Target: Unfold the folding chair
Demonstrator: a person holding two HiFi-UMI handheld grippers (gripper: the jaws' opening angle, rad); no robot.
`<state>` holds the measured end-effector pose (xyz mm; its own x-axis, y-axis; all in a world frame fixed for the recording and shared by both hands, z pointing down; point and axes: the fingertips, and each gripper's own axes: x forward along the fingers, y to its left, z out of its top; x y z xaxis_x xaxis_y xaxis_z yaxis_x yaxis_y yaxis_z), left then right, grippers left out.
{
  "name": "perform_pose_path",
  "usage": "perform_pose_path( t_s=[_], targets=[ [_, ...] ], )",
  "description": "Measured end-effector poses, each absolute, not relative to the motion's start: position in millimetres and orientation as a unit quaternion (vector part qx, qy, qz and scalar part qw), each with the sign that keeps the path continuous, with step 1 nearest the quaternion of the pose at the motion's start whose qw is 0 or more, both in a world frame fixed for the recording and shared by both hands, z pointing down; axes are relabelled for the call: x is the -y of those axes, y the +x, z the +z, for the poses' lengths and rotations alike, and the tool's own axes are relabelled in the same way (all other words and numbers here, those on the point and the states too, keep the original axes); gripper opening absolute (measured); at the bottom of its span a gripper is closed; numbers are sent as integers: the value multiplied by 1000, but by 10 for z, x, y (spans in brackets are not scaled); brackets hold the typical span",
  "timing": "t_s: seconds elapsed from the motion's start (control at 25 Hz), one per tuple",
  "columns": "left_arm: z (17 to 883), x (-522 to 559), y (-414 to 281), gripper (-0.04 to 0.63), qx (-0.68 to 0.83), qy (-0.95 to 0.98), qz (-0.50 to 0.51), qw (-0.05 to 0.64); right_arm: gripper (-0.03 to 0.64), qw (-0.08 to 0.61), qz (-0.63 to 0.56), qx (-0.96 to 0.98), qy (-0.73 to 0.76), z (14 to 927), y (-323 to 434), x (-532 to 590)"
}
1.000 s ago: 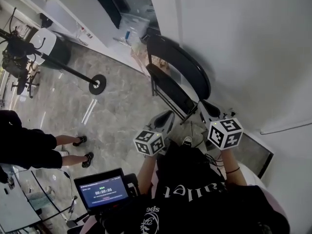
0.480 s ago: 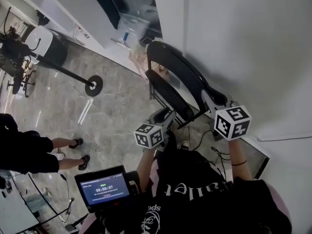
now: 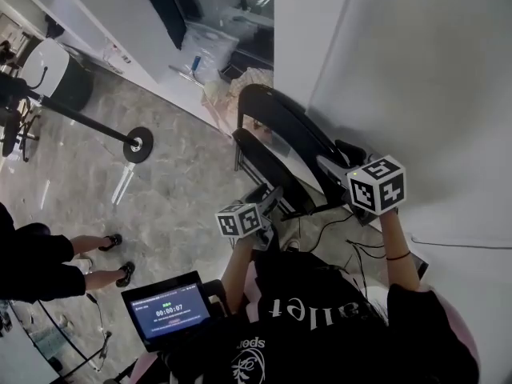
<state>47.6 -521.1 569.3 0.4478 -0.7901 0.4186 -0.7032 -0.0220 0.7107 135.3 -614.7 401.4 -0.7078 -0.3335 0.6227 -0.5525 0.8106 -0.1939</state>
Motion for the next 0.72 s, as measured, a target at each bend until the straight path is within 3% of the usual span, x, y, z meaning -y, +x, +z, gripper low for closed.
perform_pose_path(
  t_s=[0.72],
  targets=[
    [6552,5905,628,268,472,649,-82,592,224,417,223,865,165,4550,984,6332]
  ],
)
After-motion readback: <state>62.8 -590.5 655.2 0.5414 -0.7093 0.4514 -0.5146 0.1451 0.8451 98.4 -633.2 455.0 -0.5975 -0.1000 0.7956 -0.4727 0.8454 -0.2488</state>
